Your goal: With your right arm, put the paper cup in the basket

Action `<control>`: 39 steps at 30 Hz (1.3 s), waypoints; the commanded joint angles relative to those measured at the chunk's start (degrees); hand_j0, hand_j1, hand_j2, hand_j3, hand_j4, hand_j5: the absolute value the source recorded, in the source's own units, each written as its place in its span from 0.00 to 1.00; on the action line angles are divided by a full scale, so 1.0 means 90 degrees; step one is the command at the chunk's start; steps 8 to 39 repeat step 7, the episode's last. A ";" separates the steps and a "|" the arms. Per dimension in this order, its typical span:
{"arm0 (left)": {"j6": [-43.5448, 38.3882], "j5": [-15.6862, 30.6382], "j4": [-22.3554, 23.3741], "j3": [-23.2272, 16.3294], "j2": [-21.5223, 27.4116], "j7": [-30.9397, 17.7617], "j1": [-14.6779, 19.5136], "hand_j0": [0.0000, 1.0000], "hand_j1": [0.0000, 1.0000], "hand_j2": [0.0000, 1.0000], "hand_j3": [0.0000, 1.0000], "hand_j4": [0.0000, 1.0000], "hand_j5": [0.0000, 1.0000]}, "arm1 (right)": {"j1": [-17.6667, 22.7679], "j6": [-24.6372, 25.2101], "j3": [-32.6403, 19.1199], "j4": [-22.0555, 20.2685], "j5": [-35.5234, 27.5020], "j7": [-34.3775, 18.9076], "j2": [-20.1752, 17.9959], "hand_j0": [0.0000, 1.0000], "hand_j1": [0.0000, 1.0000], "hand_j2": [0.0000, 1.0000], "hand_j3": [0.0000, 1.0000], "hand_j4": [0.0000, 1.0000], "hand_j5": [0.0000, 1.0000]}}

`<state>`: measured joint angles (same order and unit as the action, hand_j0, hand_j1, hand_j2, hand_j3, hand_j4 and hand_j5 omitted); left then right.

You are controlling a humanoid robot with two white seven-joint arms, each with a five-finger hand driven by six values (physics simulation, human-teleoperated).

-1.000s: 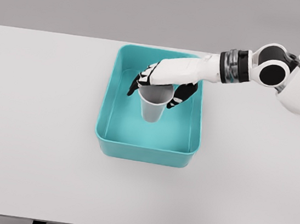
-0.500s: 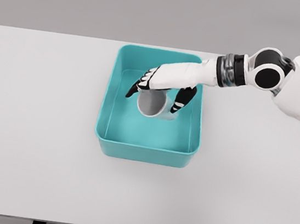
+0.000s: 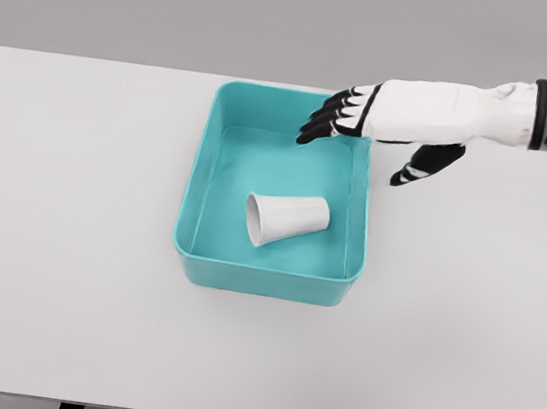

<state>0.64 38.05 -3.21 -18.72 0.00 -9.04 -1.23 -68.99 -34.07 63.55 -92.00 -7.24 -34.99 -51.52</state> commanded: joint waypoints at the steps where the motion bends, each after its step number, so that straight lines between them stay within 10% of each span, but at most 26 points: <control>1: -0.0002 0.0001 0.0005 0.0000 0.0001 -0.0002 0.0000 1.00 1.00 1.00 1.00 1.00 1.00 | 0.0039 -0.0103 -0.0226 -0.0500 -0.0534 -0.0001 -0.0965 1.00 1.00 1.00 1.00 1.00 1.00; 7: -0.0002 0.0001 -0.0005 0.0000 0.0001 -0.0011 0.0000 1.00 1.00 1.00 1.00 1.00 1.00 | 0.0820 -0.0103 -0.0216 -0.0569 -0.0612 -0.0001 -0.1297 1.00 1.00 1.00 1.00 1.00 1.00; 39: -0.0002 0.0001 -0.0005 0.0000 0.0001 -0.0011 0.0000 1.00 1.00 1.00 1.00 1.00 1.00 | 0.0820 -0.0103 -0.0216 -0.0569 -0.0612 -0.0001 -0.1297 1.00 1.00 1.00 1.00 1.00 1.00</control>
